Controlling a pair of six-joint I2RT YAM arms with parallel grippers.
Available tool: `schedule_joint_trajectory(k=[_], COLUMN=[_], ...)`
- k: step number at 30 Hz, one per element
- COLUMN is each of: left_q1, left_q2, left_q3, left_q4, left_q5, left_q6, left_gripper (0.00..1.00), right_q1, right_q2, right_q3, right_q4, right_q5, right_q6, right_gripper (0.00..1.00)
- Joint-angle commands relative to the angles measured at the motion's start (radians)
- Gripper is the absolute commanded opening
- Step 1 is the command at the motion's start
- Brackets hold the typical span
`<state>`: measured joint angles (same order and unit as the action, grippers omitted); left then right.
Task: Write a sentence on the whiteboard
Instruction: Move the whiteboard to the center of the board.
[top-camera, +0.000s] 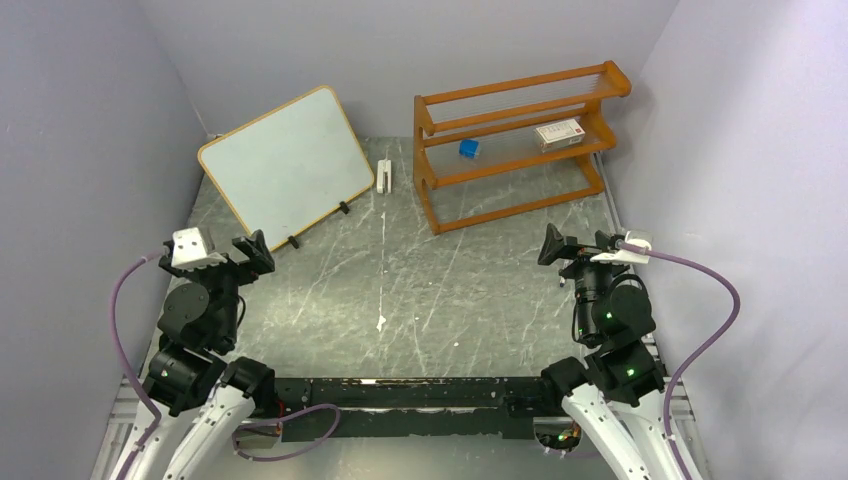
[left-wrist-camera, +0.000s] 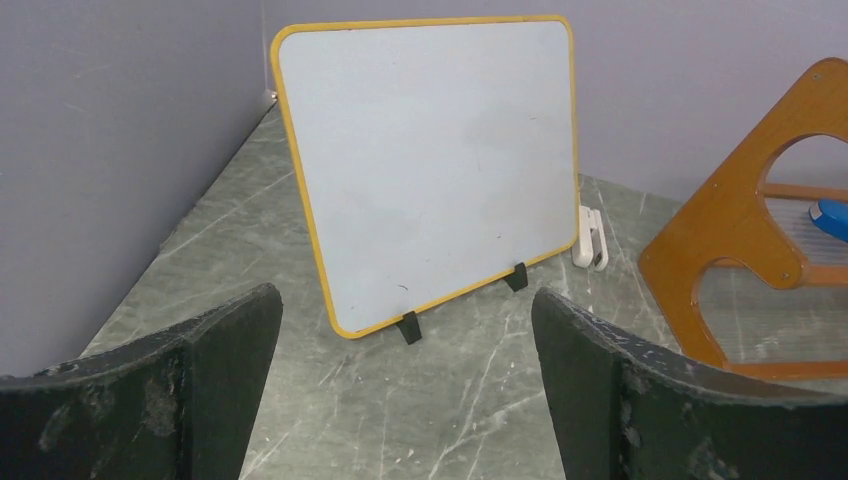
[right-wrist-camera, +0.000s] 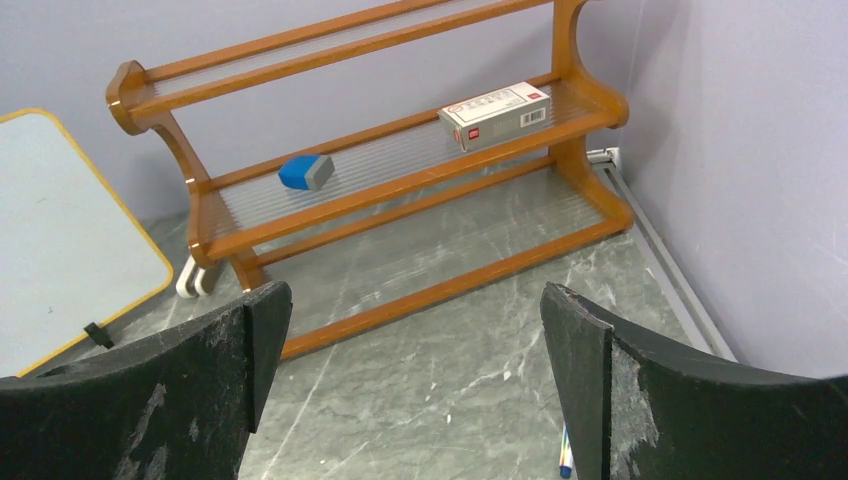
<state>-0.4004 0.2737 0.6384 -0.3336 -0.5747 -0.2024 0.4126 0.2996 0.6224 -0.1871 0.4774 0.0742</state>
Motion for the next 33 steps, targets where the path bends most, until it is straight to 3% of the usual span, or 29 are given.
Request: schedule_joint_trajectory(k=[1,15,21,27,33], left_q1=[0.017,0.031,0.031,0.032,0.032], left_q2=[0.008,0.193,0.455,0.747,1.018], left_q3=[0.005,0.072,0.149,0.196,0.262], left_q4=[0.005,-0.086,-0.219,-0.277,-0.231], left_q5=[-0.038,-0.093,-0.164,-0.136,-0.139], left_q6=[-0.016,-0.126,-0.3,-0.522,-0.558], left_gripper=[0.98,0.98,0.98,0.98,0.95], right_q1=[0.002,0.002,0.002,0.003,0.002], right_q2=[-0.005,-0.053,-0.076,-0.1,-0.124], right_q3=[0.006,-0.016,-0.026,-0.031,-0.039], right_q4=[0.01,0.015,0.029,0.032,0.035], right_q5=[-0.016,-0.031,-0.074,-0.117,-0.126], right_q6=[0.005,0.021,0.018,0.019,0.021], right_gripper=[1.0,1.0,1.0,1.0,1.0])
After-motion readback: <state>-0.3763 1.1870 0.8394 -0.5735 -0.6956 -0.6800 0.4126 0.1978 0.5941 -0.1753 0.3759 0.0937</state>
